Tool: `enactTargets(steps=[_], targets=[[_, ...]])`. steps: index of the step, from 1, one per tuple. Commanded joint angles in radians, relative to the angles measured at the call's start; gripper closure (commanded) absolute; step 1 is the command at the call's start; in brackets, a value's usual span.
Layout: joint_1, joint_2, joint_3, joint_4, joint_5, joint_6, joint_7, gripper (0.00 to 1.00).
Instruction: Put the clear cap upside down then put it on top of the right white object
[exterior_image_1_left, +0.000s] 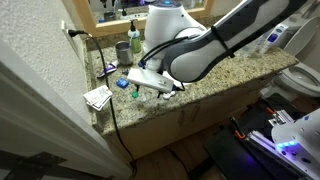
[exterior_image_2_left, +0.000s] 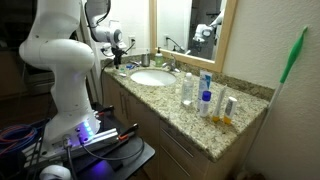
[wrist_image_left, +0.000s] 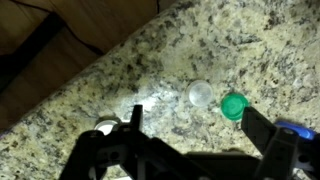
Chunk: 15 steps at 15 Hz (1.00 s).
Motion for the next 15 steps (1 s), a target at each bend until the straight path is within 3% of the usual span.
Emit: enactTargets(steps=[1, 4, 10, 15], targets=[[0.006, 0.048, -0.005, 0.013, 0.057, 0.072, -0.056, 0.00], [0.009, 0.084, -0.003, 0.017, 0.096, 0.136, -0.084, 0.00], [0.035, 0.076, -0.032, 0.002, 0.109, 0.111, -0.070, 0.00], [0.039, 0.092, -0.033, 0.046, 0.126, 0.007, -0.058, 0.00]])
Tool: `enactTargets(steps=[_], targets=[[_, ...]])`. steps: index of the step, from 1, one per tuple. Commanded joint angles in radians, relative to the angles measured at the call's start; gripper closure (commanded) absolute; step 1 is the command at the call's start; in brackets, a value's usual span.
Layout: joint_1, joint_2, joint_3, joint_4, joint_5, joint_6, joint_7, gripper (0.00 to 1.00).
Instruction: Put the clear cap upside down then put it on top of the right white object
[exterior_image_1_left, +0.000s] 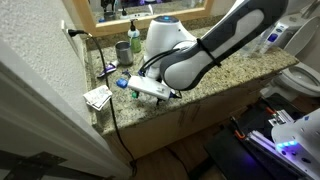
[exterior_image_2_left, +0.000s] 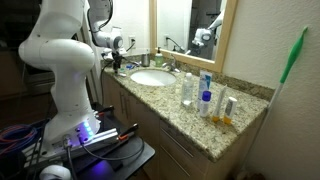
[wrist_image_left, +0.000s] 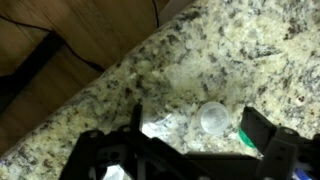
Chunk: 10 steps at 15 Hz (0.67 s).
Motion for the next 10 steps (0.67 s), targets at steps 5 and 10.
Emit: enactTargets(steps=[5, 10], targets=[[0.034, -0.002, -0.040, 0.046, 0.013, -0.071, 0.003, 0.00], [0.008, 0.022, -0.026, 0.084, 0.063, -0.122, 0.003, 0.00]])
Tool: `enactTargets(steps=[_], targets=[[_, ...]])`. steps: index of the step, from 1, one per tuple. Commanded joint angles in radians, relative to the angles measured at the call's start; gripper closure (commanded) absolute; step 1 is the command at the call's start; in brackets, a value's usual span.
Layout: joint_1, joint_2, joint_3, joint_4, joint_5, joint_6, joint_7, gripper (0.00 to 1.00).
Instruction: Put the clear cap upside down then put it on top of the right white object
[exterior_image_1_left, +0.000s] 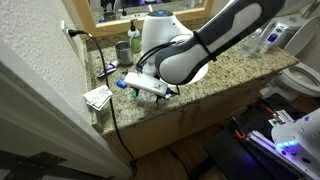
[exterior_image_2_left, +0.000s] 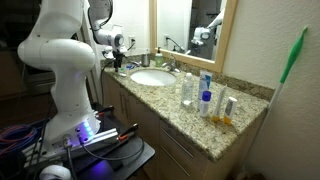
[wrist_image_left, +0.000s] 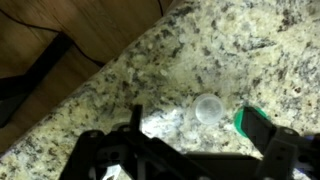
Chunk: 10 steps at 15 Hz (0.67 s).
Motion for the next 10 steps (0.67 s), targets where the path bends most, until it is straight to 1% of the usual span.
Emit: enactTargets(steps=[1, 5, 8, 9, 10], targets=[[-0.017, 0.021, 0.006, 0.036, 0.064, -0.035, -0.014, 0.00], [-0.015, 0.030, 0.008, 0.063, 0.092, -0.091, -0.007, 0.00], [0.017, 0.041, -0.026, 0.070, 0.052, -0.149, 0.057, 0.00], [0.003, 0.014, -0.010, 0.041, 0.065, -0.113, 0.028, 0.00], [0.006, 0.021, -0.014, 0.043, 0.062, -0.121, 0.040, 0.00]])
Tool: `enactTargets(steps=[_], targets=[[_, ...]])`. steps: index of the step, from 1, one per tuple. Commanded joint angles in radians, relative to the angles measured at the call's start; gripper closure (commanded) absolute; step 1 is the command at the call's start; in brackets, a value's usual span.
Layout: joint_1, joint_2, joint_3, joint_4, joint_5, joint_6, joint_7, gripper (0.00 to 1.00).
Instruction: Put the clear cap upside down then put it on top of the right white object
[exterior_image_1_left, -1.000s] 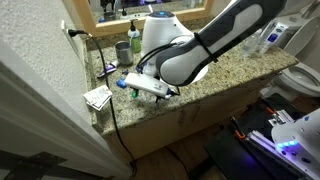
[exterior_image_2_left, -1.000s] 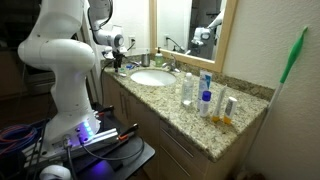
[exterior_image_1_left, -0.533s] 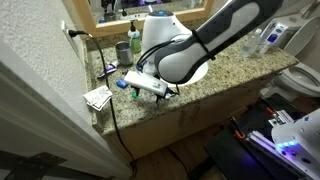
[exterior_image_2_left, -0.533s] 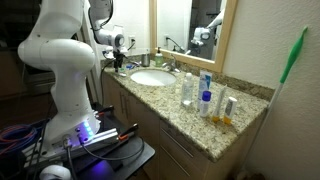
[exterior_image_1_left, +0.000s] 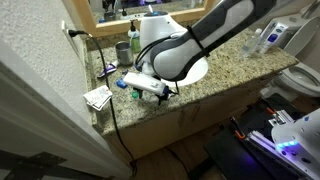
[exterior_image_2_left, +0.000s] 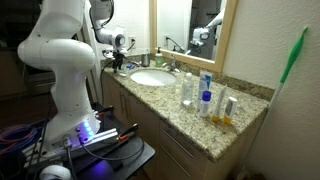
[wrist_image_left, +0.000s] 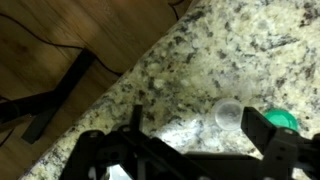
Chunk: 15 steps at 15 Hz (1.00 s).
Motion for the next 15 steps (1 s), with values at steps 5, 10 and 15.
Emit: enactTargets(steps=[5, 10, 15], targets=[[0.002, 0.023, -0.005, 0.010, 0.007, 0.020, -0.007, 0.00], [-0.003, 0.037, 0.002, 0.022, 0.018, 0.022, -0.024, 0.00], [0.006, 0.034, -0.004, 0.028, 0.004, 0.029, -0.016, 0.00]])
